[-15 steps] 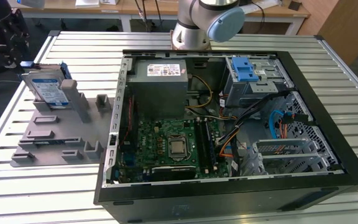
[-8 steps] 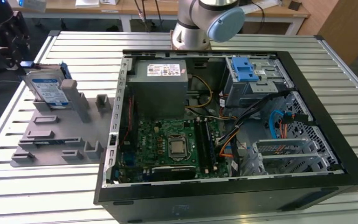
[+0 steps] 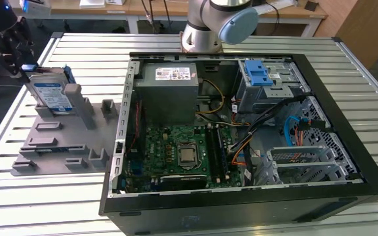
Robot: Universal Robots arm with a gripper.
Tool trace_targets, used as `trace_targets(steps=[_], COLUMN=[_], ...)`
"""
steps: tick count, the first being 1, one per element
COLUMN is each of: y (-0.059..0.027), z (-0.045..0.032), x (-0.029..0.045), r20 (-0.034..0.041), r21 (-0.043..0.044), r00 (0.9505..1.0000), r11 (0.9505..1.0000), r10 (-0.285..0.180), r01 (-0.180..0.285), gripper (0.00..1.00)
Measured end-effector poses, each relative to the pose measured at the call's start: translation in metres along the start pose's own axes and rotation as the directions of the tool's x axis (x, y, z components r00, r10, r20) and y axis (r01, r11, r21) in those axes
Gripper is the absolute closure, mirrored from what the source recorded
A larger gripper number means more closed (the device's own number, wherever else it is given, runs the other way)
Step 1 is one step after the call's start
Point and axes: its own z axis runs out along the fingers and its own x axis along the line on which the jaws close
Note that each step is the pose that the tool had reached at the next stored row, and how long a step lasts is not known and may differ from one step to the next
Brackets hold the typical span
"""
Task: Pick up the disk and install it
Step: 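Pick up the disk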
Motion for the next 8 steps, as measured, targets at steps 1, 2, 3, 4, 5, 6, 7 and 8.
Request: trace_targets(steps=[1, 2, 3, 4, 5, 6, 7, 8], y=[-0.0001, -0.0001, -0.0002, -0.0002, -0.0002, -0.0002, -0.0002, 0.0], z=[0.0015, 0.0031, 0.0048, 0.0062, 0.0076, 0.009, 0.0104, 0.0113], x=[0.0, 0.0001, 0.0002, 0.0002, 0.0003, 0.0003, 0.0004, 0.0004], r20=[0.0, 0.0, -0.0001, 0.0, 0.0, 0.0, 0.0, -0.0001], r21=[-0.0001, -0.0001, -0.0001, -0.0001, -0.0001, -0.0001, 0.0, 0.0], r00=[1.0, 1.0, 1.0, 1.0, 1.0, 1.0, 1.0, 1.0], r11=[1.0, 1.0, 1.0, 1.0, 1.0, 1.0, 1.0, 1.0], r10=[0.0, 0.0, 0.0, 0.0, 0.0, 0.0, 0.0, 0.0], r01=[0.0, 0.0, 0.0, 0.0, 0.0, 0.0, 0.0, 0.0], gripper=[0.41, 0.41, 0.41, 0.41, 0.41, 0.41, 0.41, 0.43])
